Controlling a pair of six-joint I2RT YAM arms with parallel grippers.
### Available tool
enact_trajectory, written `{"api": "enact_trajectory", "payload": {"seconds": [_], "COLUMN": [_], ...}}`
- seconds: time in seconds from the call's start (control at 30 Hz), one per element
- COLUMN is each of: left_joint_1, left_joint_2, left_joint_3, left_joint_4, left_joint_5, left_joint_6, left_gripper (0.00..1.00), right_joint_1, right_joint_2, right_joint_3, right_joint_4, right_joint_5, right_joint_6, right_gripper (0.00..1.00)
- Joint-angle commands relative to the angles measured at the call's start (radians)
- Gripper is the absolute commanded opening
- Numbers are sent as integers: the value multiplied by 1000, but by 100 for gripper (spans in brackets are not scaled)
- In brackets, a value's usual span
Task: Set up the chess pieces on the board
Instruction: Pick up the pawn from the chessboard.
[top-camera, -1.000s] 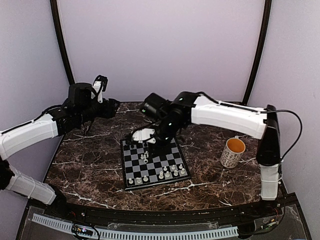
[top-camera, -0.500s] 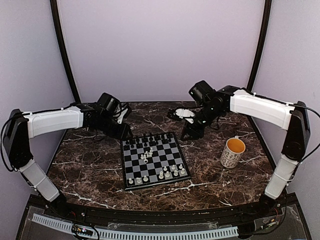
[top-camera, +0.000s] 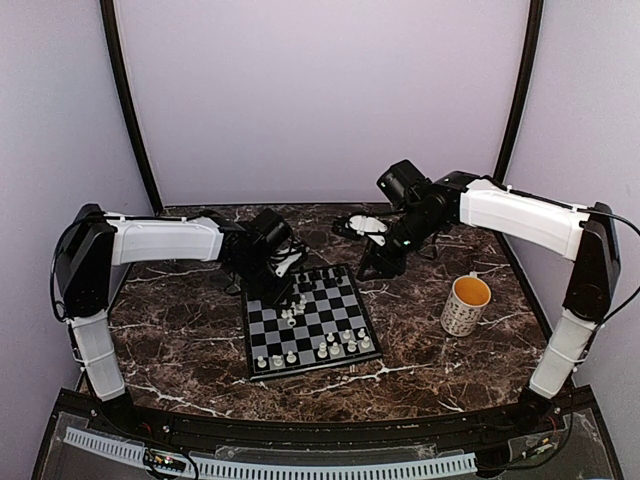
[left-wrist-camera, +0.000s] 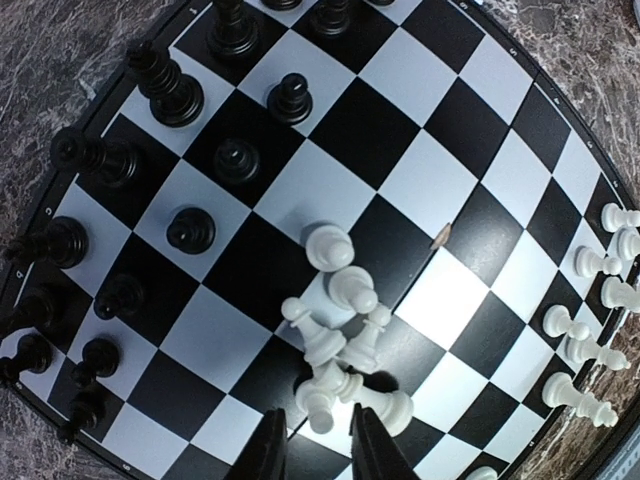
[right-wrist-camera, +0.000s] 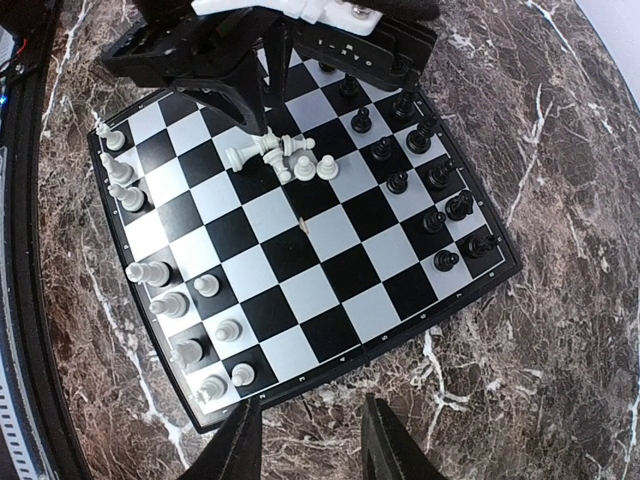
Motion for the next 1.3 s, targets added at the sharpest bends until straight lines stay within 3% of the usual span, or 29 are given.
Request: {"api": "enact_trajectory", "payload": {"seconds": [0.0, 0.57, 0.97, 1.27], "left_joint_1": [7, 7, 6, 3], "left_joint_2": [17, 60, 39, -127], "left_joint_3": [51, 61, 54, -39], "left_joint_4": [-58, -88, -99, -138], "left_joint_5": [-2, 34, 6, -52], "left_joint_6": [15, 10, 5, -15], "left_gripper": [25, 25, 6, 3], "right_joint_1": [3, 2, 3, 6], "right_joint_2": [-1, 26, 36, 58], "right_joint_3": [9, 25, 30, 50], "right_joint_4": [28, 20, 18, 7], "right_joint_5": [3, 11, 13, 10], "right_joint_6": [11, 9, 10, 8], "right_gripper": [35, 35, 35, 35]}}
